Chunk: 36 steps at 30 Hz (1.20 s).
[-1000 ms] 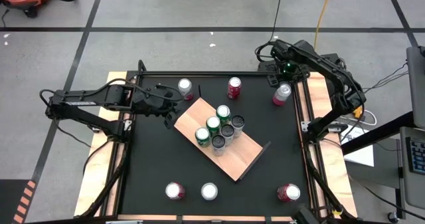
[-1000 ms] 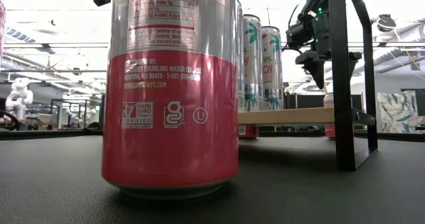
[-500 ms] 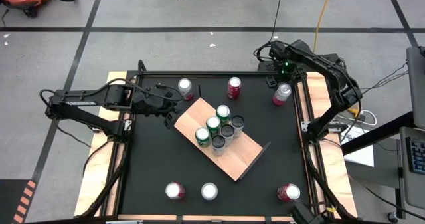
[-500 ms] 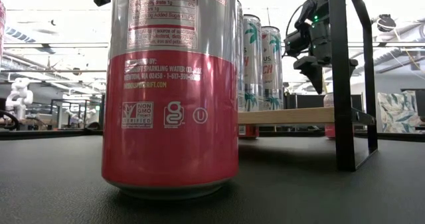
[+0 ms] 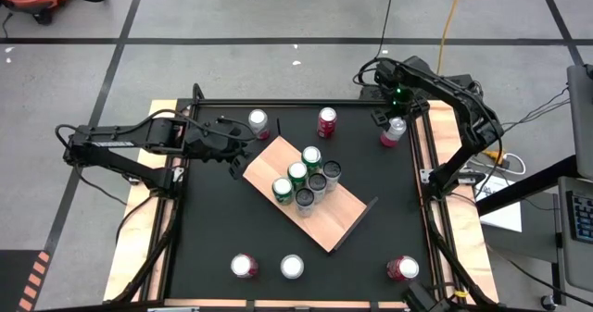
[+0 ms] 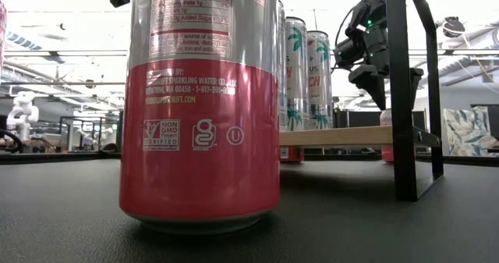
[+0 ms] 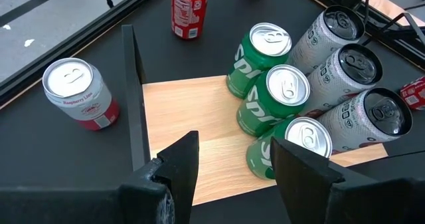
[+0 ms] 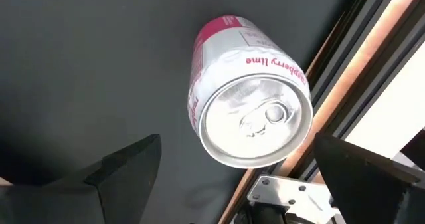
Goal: Place canned beverage on shelf
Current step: Put the top right white and pink soda can on the shelf
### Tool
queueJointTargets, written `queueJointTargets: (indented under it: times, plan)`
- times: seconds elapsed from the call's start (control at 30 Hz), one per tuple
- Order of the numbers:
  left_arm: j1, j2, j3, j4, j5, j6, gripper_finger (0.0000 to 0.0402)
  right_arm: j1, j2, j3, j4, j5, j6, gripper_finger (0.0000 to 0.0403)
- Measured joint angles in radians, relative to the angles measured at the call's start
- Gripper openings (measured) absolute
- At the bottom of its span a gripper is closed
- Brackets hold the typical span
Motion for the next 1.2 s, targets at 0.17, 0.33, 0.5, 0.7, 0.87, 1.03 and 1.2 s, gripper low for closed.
queueJointTargets:
  times: [0.17,0.33,0.5,0.7,0.87,1.03,1.2]
  plan:
    - [0.0,0.0,0.0,0.0,-0.004,0.0,0.0187,0.0,0.0,0.0,0.002,0.0,-0.006,0.0373]
    - [0.0,0.0,0.0,0.0,-0.01,0.0,0.0187,0.0,0.0,0.0,0.012,0.002,-0.004,0.0373]
    - [0.0,0.0,0.0,0.0,-0.01,0.0,0.0187,0.0,0.0,0.0,0.056,0.012,0.0,0.0373]
    - [0.0,0.0,0.0,0.0,-0.01,0.0,0.0187,0.0,0.016,0.0,0.062,0.04,0.01,0.0373]
    - [0.0,0.0,0.0,0.0,-0.01,-0.001,0.0187,0.0,0.051,0.0,0.062,0.033,-0.016,0.0373]
    - [0.0,0.0,0.0,0.0,-0.01,-0.003,0.0187,0.0,0.055,0.0,0.062,0.035,-0.015,0.0373]
    - [0.0,0.0,0.0,0.0,-0.01,-0.003,0.0187,-0.005,0.055,0.0,0.044,0.056,-0.022,0.0358]
